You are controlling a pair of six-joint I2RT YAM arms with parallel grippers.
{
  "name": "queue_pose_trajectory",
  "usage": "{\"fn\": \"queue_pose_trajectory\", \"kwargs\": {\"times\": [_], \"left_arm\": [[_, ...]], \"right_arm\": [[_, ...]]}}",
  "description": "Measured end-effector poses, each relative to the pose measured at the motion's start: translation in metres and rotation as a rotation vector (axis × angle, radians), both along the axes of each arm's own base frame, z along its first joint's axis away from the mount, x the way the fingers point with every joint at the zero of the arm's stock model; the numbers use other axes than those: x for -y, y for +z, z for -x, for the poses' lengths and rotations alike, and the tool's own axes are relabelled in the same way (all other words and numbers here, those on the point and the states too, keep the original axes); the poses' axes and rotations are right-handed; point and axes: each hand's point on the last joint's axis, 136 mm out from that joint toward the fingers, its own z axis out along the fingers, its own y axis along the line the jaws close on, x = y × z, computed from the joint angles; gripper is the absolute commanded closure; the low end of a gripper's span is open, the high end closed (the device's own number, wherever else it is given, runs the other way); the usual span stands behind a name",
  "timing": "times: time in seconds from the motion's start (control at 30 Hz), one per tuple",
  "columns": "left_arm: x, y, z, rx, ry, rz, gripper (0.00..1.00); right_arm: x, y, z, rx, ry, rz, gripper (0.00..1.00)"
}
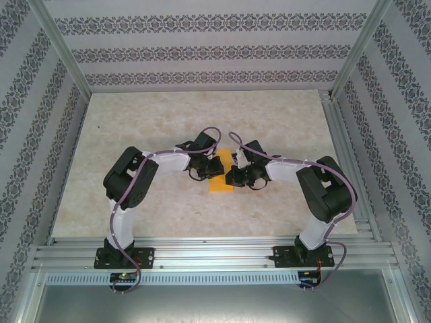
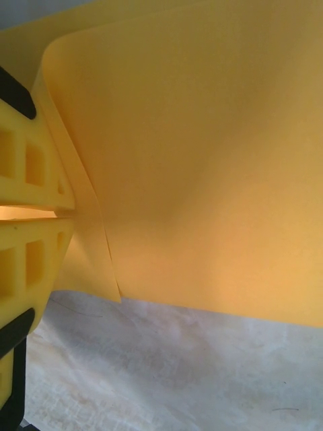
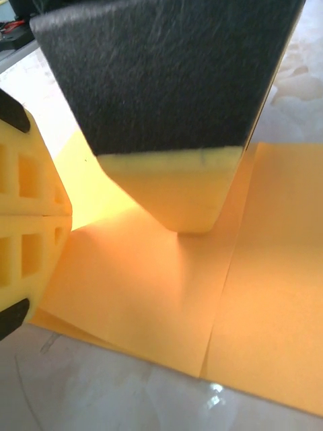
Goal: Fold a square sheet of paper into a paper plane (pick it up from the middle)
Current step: Fold the triangle a second time at the center of the table.
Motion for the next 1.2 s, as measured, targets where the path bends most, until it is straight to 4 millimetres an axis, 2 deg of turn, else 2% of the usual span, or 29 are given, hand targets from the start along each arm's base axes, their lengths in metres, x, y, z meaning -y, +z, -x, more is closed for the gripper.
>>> {"fn": "queue_pose_trajectory", "kwargs": {"times": [0.33,0.53,0.73,0.87,1.03,1.2], "left_arm": [[0.000,0.000,0.000,-0.001,0.000,0.000,0.86],[0.000,-0.001,0.000,0.000,0.002,-0.003,0.86],[0.000,-0.001,0.000,0.000,0.000,-0.003,0.86],[0.000,-0.001,0.000,0.000,0.000,-0.003,0.86],[0.000,-0.001,0.000,0.000,0.000,-0.003,0.86],[0.000,-0.001,0.000,0.000,0.000,-0.003,0.86]], "right_arm": [[0.010,-0.012,0.004,-0.025,-0.004,0.051,0.96],[0.011,-0.012,0.003,-0.013,0.009,0.063,0.95],[0.013,-0.011,0.003,-0.012,0.017,0.087,0.91],[0.017,0.000,0.005,-0.004,0.010,0.098,0.90],[0.017,0.030,-0.002,0.067,-0.002,0.062,0.88],[0.024,0.030,-0.007,0.077,-0.032,0.089,0.81]]}}
